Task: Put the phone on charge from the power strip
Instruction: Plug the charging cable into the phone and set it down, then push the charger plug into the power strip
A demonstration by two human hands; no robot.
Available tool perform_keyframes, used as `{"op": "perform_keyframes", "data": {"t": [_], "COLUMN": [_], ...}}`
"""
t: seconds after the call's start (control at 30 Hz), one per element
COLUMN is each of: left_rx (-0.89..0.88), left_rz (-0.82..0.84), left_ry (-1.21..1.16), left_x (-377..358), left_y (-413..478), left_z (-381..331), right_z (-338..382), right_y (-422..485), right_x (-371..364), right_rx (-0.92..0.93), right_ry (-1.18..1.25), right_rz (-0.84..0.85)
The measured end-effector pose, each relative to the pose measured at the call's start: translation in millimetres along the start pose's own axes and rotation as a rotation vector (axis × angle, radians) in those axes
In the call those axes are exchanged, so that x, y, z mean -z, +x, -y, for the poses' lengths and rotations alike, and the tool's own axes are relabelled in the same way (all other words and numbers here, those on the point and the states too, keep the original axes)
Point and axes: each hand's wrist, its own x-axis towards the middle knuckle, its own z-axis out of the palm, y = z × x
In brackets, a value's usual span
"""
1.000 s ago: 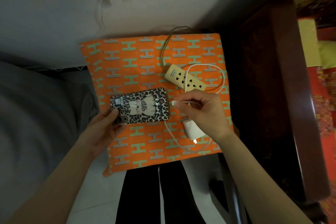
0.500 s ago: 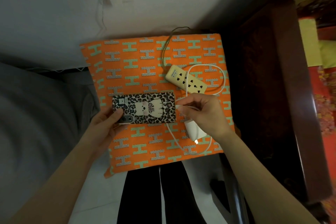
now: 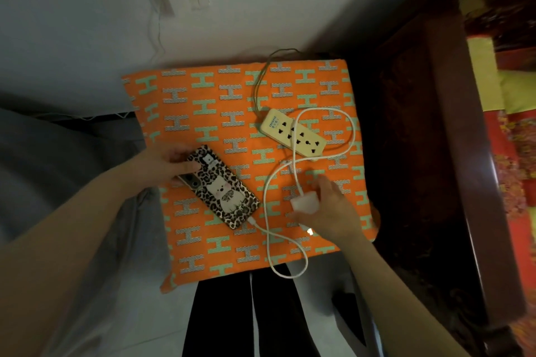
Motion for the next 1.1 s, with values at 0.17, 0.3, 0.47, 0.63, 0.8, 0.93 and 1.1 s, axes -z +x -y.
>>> {"op": "perform_keyframes", "data": {"t": [0.17, 0.3, 0.47, 0.63, 0.8, 0.93, 1.1], "left_rx": [-0.233, -0.257, -0.537, -0.750, -0.743, -0.748, -0.705], "left_rz": [-0.042, -0.063, -0.268, -0.218, -0.252, -0.265, -0.226], "left_ry": [0.939, 1.550, 1.404, 1.062, 1.067, 1.064, 1.037], "left_x": [-14.2, -25.6, -38.2, -76.9, -82.1, -67.0, -58.7], "left_y": [25.5, 32.2, 45.0, 77.6, 97.8, 96.9, 93.9], "left_z": [-38.7, -66.3, -82.6, -90.2, -86.8, -87.6, -90.2], "right_z": [7.9, 6.3, 7.5, 15.4, 27.1, 32.4, 39.7], "right_y": [6.3, 10.2, 1.4, 20.6, 45.9, 58.2, 65.2], "right_x": [-9.3, 18.1, 57.3, 70.4, 64.4, 60.9, 54.3], "right_rx": [-0.058, -0.108, 0.096, 0.177, 0.319, 0.446, 0.462], "right_ry": [-0.135, 0.418, 0.918, 0.811, 0.420, 0.297, 0.248], "right_rz": [-0.079, 0.011, -0.123, -0.306, -0.429, -0.428, -0.436]}}
